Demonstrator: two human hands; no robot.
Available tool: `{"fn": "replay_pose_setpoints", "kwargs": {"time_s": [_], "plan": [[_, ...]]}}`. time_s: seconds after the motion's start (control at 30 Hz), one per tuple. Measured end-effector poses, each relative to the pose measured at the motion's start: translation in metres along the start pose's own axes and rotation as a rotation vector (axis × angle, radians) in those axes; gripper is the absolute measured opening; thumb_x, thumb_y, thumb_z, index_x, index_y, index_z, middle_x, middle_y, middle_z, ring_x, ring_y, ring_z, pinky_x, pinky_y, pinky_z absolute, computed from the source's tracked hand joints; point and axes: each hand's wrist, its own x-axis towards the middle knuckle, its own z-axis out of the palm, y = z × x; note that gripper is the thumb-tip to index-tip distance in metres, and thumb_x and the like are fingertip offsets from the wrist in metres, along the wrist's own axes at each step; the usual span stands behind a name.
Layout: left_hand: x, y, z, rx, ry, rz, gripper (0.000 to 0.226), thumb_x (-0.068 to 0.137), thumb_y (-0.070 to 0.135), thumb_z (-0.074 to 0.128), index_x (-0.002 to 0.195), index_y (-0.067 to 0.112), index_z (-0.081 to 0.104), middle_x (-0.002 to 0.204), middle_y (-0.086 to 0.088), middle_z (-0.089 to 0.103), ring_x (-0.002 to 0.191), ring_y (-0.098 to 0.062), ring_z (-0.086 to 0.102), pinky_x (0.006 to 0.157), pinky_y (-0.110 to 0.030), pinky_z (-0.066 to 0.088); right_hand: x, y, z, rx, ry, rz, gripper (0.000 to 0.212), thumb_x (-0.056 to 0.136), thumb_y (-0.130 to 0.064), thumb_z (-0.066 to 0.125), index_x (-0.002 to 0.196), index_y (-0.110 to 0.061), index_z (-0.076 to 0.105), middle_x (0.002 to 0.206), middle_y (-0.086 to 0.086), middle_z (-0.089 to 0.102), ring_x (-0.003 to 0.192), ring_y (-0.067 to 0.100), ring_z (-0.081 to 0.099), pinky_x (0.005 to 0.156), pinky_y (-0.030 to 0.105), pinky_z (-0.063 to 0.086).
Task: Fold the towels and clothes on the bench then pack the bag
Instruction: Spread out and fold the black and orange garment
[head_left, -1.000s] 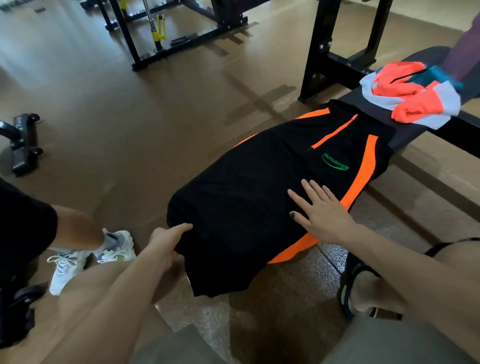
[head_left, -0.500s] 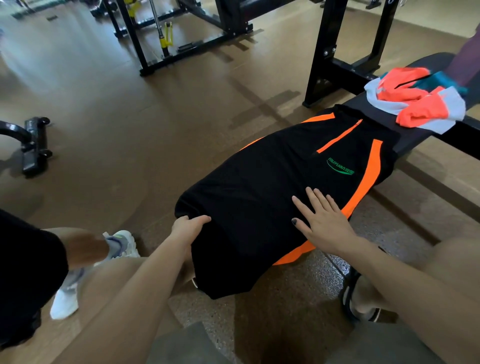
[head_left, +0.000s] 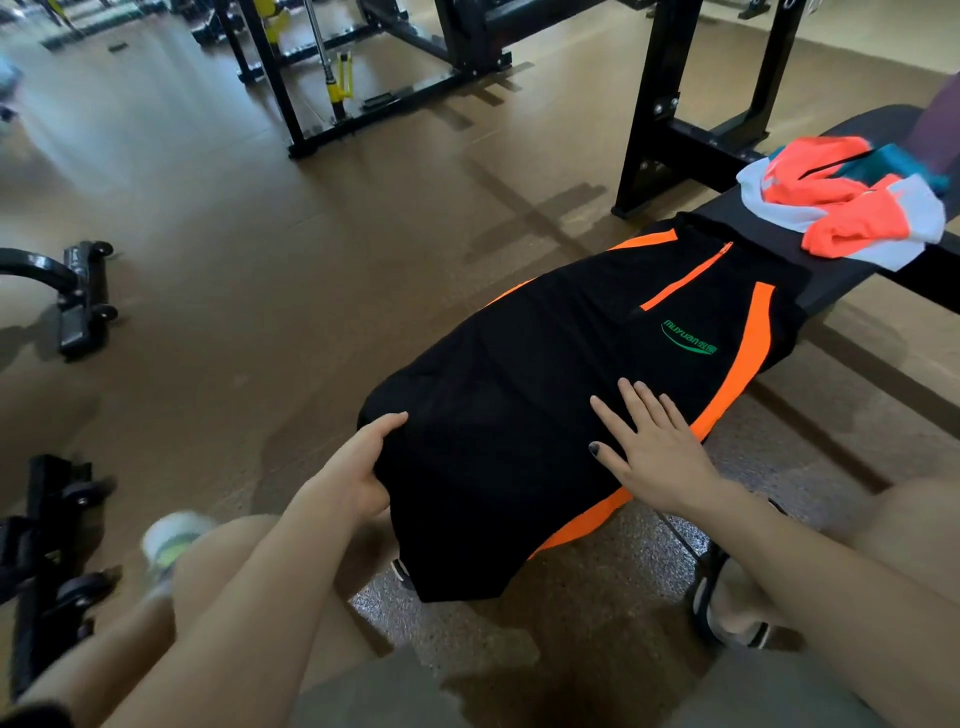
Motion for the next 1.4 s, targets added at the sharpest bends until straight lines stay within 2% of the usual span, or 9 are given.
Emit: {"fn": "replay_pose_setpoints", "kwargs": {"time_s": [0.33, 0.6, 0.77, 0.83, 0.93, 1.03, 1.13, 1.27, 1.4], "plan": [[0.003, -0.02, -0.051, -0.104, 0.14, 0.044, 0.023, 0.093, 0.02, 0.066, 0.113, 0.009, 0.063, 0.096, -0.006, 0.067, 0.086, -0.023, 0.061, 0.073, -0.037, 0.048, 0.0, 0.003, 0.005, -0.019, 0.032, 0.003, 0.074, 0.092, -0.07, -0.003, 0.158, -0.038, -0.006, 0.167, 0.005, -0.012, 0.153, 0.021, -0.015, 0.125, 0.041, -0.003], [0.006, -0.035, -0.067, -0.119, 0.037, 0.06, 0.025, 0.099, 0.021, 0.057, 0.116, 0.006, 0.068, 0.112, -0.012, 0.075, 0.109, -0.028, 0.068, 0.101, -0.044, 0.049, 0.001, 0.001, 0.006, -0.028, 0.039, 0.007, 0.073, 0.093, -0.069, 0.0, 0.159, -0.038, -0.002, 0.168, 0.006, -0.007, 0.154, 0.023, -0.01, 0.125, 0.042, -0.001], [0.032, -0.05, -0.076, 0.318, 0.505, 0.177, 0.017, 0.09, 0.016, 0.07, 0.087, 0.004, 0.058, 0.088, -0.014, 0.065, 0.089, -0.035, 0.066, 0.082, -0.044, 0.053, 0.0, 0.002, 0.004, -0.009, 0.036, 0.006, 0.077, 0.09, -0.071, -0.004, 0.159, -0.037, -0.001, 0.168, 0.007, -0.006, 0.154, 0.023, -0.009, 0.125, 0.043, 0.0], [0.037, -0.052, -0.072, 0.42, 0.598, 0.223, 0.021, 0.088, 0.016, 0.064, 0.101, 0.004, 0.052, 0.1, -0.017, 0.059, 0.09, -0.034, 0.06, 0.079, -0.041, 0.048, -0.002, 0.001, 0.001, -0.01, 0.023, 0.008, 0.073, 0.094, -0.07, 0.001, 0.159, -0.037, -0.002, 0.168, 0.007, -0.008, 0.154, 0.023, -0.01, 0.125, 0.042, -0.001], [0.035, -0.05, -0.053, 0.599, 0.66, 0.357, 0.05, 0.097, 0.022, 0.055, 0.138, 0.005, 0.033, 0.138, -0.022, 0.042, 0.119, -0.042, 0.05, 0.1, -0.048, 0.041, -0.006, -0.001, -0.003, 0.0, 0.045, -0.003, 0.068, 0.098, -0.067, 0.007, 0.159, -0.037, -0.002, 0.168, 0.007, -0.008, 0.154, 0.022, -0.011, 0.125, 0.042, -0.002], [0.027, -0.053, -0.02, 0.991, 0.533, 0.72, 0.064, 0.099, 0.034, 0.053, 0.154, 0.023, 0.023, 0.157, -0.016, 0.027, 0.138, -0.038, 0.039, 0.114, -0.055, 0.032, -0.004, -0.001, -0.007, 0.026, 0.137, -0.011, 0.066, 0.099, -0.064, 0.006, 0.159, -0.037, -0.002, 0.168, 0.005, -0.007, 0.154, 0.021, -0.011, 0.126, 0.043, 0.001], [0.024, -0.066, 0.02, 1.403, 0.31, 0.973, 0.065, 0.102, 0.049, 0.041, 0.159, 0.039, 0.012, 0.168, -0.003, 0.01, 0.155, -0.026, 0.01, 0.123, -0.052, 0.008, -0.001, 0.005, -0.002, 0.035, 0.125, 0.014, 0.064, 0.101, -0.062, 0.005, 0.158, -0.037, -0.007, 0.167, 0.004, -0.011, 0.153, 0.022, -0.015, 0.125, 0.044, -0.001], [0.033, -0.083, 0.052, 1.804, 0.025, 0.858, 0.074, 0.088, 0.078, -0.004, 0.155, 0.049, -0.013, 0.166, 0.007, -0.02, 0.155, -0.023, -0.015, 0.123, -0.05, -0.007, -0.004, 0.013, 0.008, -0.016, 0.027, -0.045, 0.066, 0.1, -0.067, 0.004, 0.157, -0.037, -0.01, 0.166, 0.006, -0.015, 0.152, 0.023, -0.019, 0.124, 0.047, -0.005], [0.032, -0.064, 0.068, 1.903, 0.061, 0.878, 0.084, 0.083, 0.083, -0.004, 0.157, 0.044, -0.008, 0.168, -0.003, -0.008, 0.155, -0.027, -0.005, 0.123, -0.052, -0.004, 0.007, 0.038, -0.007, 0.077, 0.116, 0.072, 0.065, 0.1, -0.065, 0.006, 0.159, -0.037, -0.003, 0.167, 0.004, -0.008, 0.154, 0.024, -0.011, 0.125, 0.046, 0.001]]}}
